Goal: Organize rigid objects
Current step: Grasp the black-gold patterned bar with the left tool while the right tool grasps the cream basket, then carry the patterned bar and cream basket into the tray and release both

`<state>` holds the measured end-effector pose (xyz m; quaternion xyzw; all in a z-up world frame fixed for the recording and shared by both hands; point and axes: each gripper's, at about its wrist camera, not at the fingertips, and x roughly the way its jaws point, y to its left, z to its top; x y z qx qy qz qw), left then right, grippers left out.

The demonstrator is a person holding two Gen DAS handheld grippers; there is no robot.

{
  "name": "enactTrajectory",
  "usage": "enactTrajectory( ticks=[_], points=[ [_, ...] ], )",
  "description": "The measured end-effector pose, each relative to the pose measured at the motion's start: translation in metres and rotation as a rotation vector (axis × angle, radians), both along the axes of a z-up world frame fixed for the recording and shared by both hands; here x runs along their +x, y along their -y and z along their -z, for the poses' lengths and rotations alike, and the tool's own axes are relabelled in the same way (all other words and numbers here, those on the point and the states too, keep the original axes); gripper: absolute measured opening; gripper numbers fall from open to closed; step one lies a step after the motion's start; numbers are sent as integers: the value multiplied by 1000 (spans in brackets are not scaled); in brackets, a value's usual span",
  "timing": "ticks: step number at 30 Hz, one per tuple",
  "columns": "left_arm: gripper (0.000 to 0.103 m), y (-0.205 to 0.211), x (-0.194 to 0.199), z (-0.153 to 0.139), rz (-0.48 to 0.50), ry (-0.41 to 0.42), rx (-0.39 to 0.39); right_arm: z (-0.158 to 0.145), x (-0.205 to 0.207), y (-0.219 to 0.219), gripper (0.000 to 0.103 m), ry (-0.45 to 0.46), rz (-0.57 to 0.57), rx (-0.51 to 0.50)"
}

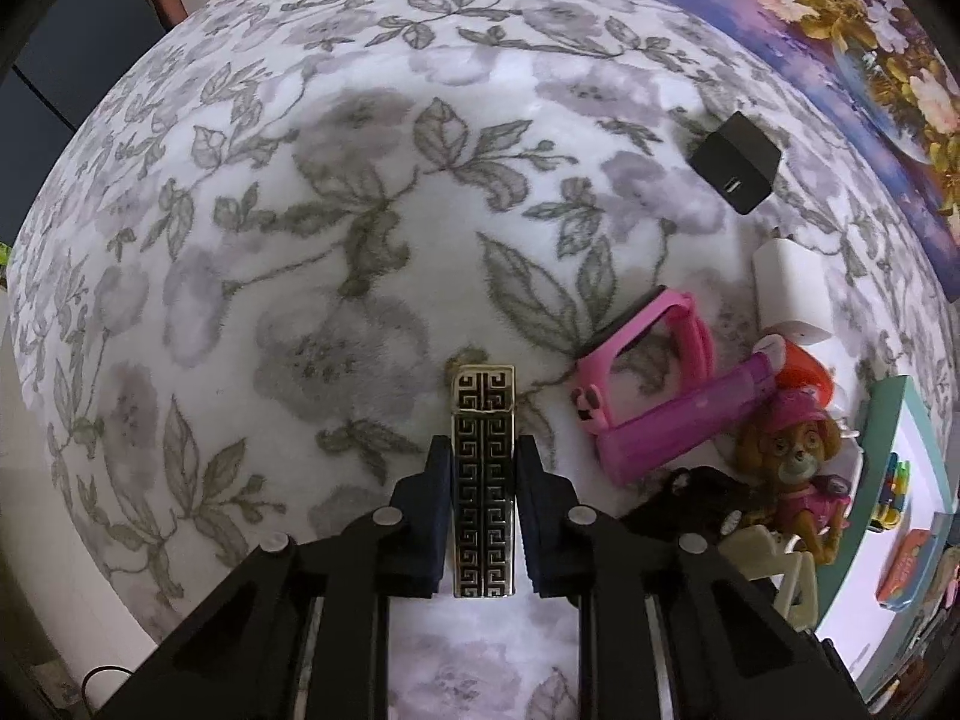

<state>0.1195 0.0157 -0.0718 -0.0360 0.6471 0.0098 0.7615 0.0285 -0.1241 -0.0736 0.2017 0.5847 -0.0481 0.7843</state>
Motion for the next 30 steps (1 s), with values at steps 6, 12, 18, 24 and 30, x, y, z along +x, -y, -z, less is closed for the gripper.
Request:
enactTrajectory(
  ticks=[6,12,18,24,30],
  points=[
    [21,5,-3,-21,11,48,-16,-8,-3,3,35,16,2,7],
    [21,7,-7,-66,7,167,-38,-29,-9,10,35,56,20,26],
    [21,7,-18,-98,29,273,-62,-63,-19,23,35,142,54,24],
    [21,16,-30,-112,77,305,-102,-84,-32,49,35,176,136,-16],
    [21,51,-44,-108,179,282,-119,-84,-45,94,35,128,245,-97]
  ],
)
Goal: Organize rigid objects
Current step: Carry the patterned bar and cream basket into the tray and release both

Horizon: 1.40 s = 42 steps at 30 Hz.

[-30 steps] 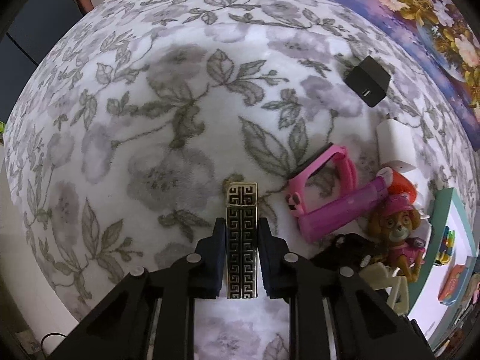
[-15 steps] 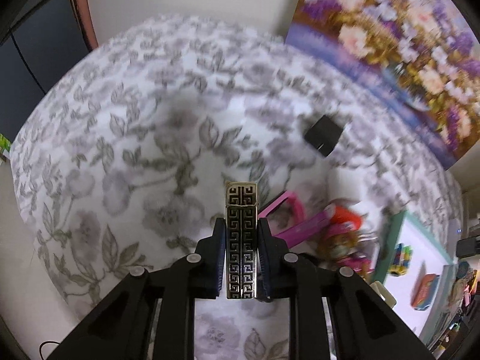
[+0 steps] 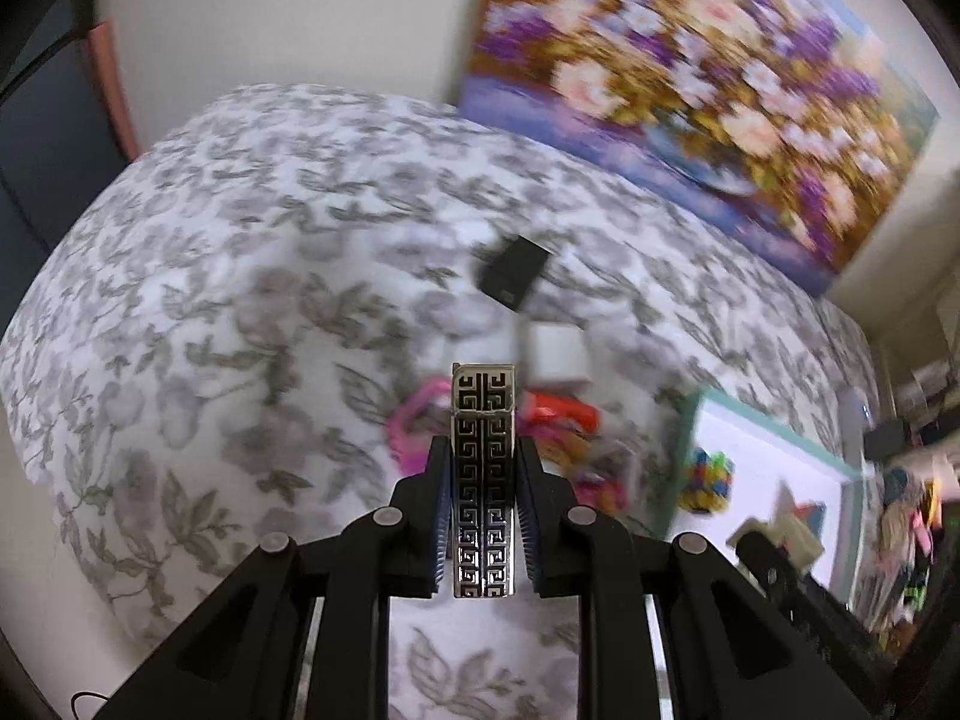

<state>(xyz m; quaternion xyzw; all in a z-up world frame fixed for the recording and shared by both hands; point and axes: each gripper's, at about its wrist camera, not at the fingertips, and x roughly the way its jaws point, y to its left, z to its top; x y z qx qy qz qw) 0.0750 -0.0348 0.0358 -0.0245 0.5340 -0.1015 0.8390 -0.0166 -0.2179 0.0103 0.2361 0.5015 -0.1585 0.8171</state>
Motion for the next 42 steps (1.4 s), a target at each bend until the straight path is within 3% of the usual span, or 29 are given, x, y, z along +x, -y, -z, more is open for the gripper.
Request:
enactTrajectory(
  ticks=[9,15,34,42],
  points=[
    [21,67,-38,16,197,-38,42,23,-25,69,35,-89,150,24],
    [21,104,-57,34,288,-79,76,38,-40,89,35,-125,211,60],
    [21,140,-66,68,347,-132,122,47,-55,108,35,-169,257,45],
    [22,143,-67,69,361,-129,126,51,-52,107,36,-189,254,45]
  ],
)
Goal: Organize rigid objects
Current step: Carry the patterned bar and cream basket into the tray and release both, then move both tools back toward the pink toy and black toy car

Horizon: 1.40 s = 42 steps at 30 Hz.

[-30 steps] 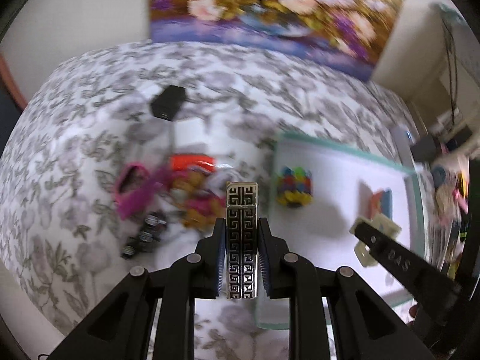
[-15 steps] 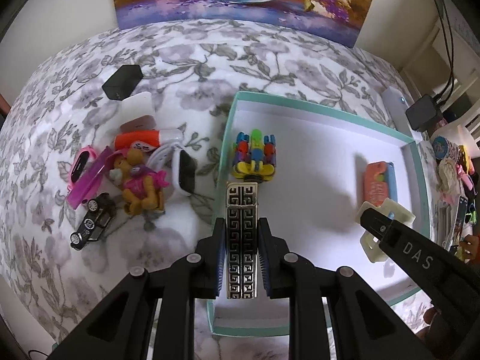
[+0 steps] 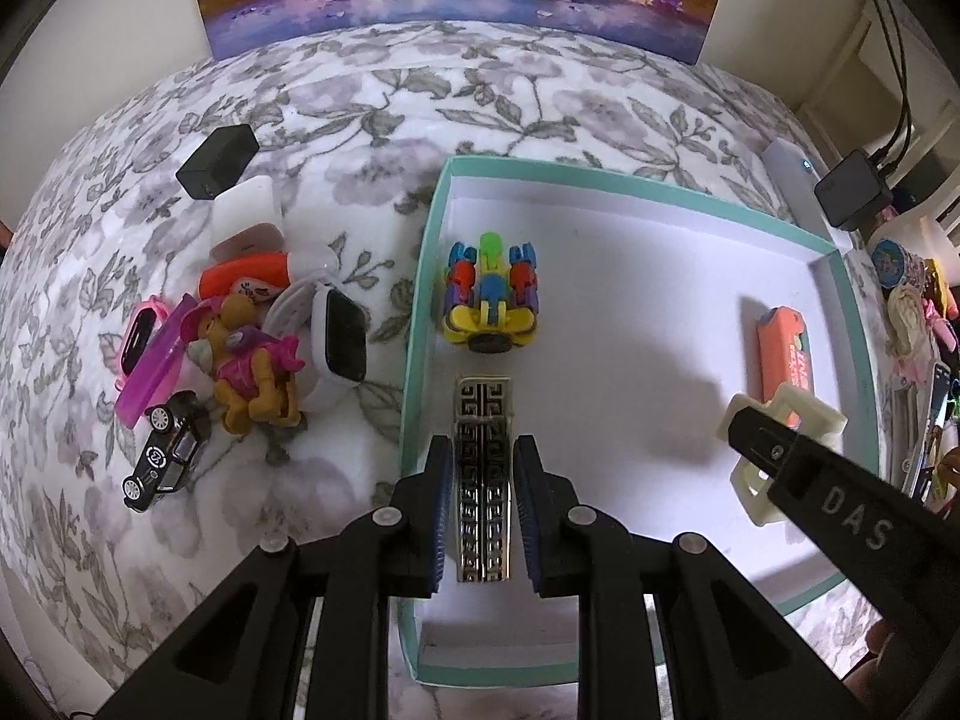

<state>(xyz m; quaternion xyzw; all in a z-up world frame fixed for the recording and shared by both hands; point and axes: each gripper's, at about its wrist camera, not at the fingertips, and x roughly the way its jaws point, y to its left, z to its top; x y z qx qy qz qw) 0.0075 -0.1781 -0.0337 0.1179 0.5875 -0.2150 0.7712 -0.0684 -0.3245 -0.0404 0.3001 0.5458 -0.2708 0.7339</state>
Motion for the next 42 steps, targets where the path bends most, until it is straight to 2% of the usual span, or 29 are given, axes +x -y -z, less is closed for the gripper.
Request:
enactTrajectory(
  ticks=[3,7,12,19,21,22,33,35,39,41,42],
  points=[
    [28,0,0,-2,3,9,-1,2,0,0,38,-12,10,2],
    [38,0,0,-2,5,10,-4,1,-1,2,54,-15,23,-2],
    [51,-4,1,-7,-4,21,-17,-3,-1,1,60,-10,23,-9],
    [53,-11,5,-18,-28,51,-37,-16,-4,1,64,28,39,-40],
    [58,-15,9,-21,-48,57,-40,-20,-4,1,64,37,40,-49],
    [64,-18,11,-22,-60,59,-44,-21,-4,1,64,39,39,-52],
    [67,-64,41,-30,-246,52,-81,-22,-1,-4,64,31,19,-66],
    [81,-75,48,-29,-289,46,-83,-23,1,-8,67,26,6,-76],
    [83,-101,62,-25,-385,26,-80,-24,7,-18,76,28,-31,-88],
    [91,-114,68,-22,-437,17,-65,-25,10,-26,81,32,-46,-99],
    [91,-123,71,-20,-469,11,-58,-26,12,-30,87,36,-56,-106]
  ],
)
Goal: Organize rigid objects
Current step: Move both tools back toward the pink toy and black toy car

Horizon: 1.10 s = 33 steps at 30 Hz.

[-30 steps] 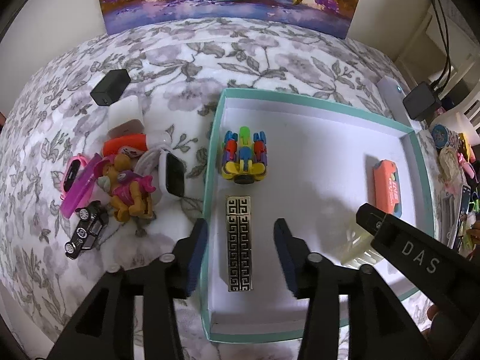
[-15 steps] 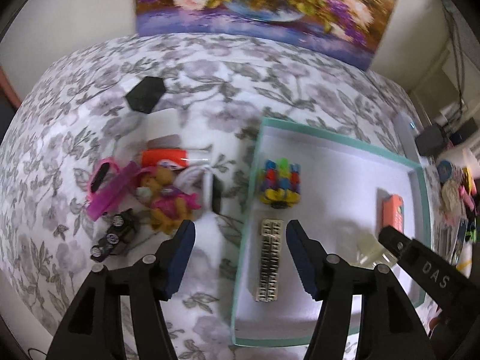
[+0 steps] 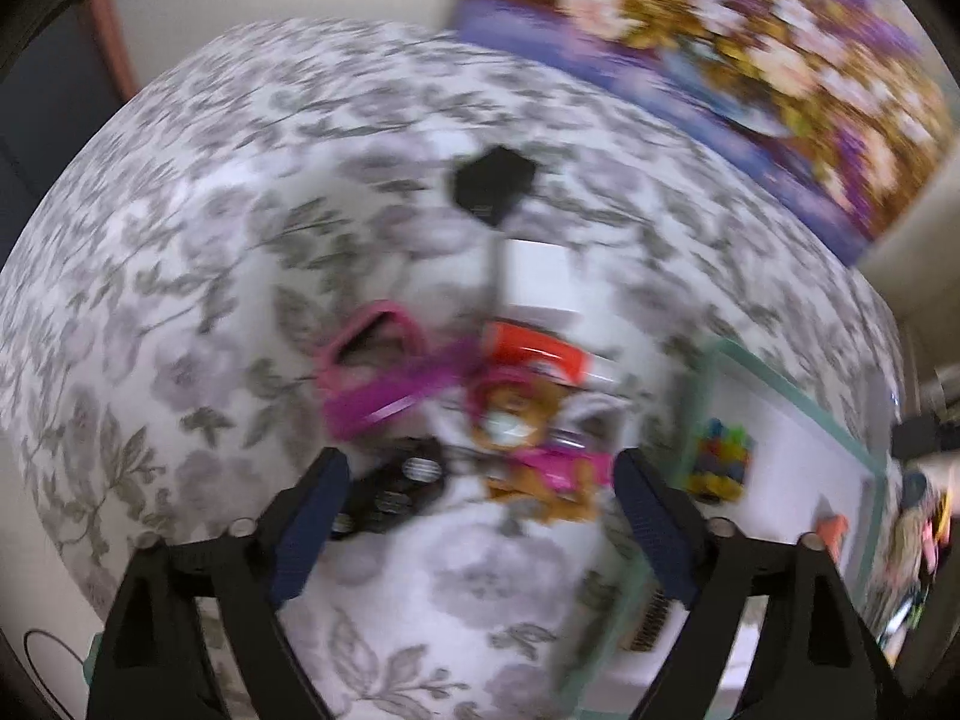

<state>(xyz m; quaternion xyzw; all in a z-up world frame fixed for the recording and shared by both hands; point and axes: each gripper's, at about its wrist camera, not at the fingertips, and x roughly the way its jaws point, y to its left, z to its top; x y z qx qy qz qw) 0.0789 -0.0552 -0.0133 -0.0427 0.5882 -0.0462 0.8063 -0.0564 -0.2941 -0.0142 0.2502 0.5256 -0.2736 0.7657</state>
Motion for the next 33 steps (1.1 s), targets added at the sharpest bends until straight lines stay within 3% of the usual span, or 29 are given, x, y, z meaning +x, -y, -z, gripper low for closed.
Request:
enactTrajectory(
  ticks=[4,9,15,19,25,33],
  points=[
    [91,-28,9,5,-98,-30,-3,-3,10,-18,103,17,-57,-11],
    [91,-68,17,6,-223,-34,15,-4,21,-45,103,31,-138,-15],
    [91,-103,25,-2,-300,0,30,-8,30,-72,103,83,-207,-2],
    [91,-118,27,-5,-320,16,58,-8,38,-86,103,115,-233,21],
    [91,-129,30,-2,-329,-7,34,-3,50,-103,103,125,-262,45],
    [91,-121,33,13,-272,-67,0,9,68,-127,103,124,-332,84]
  ],
)
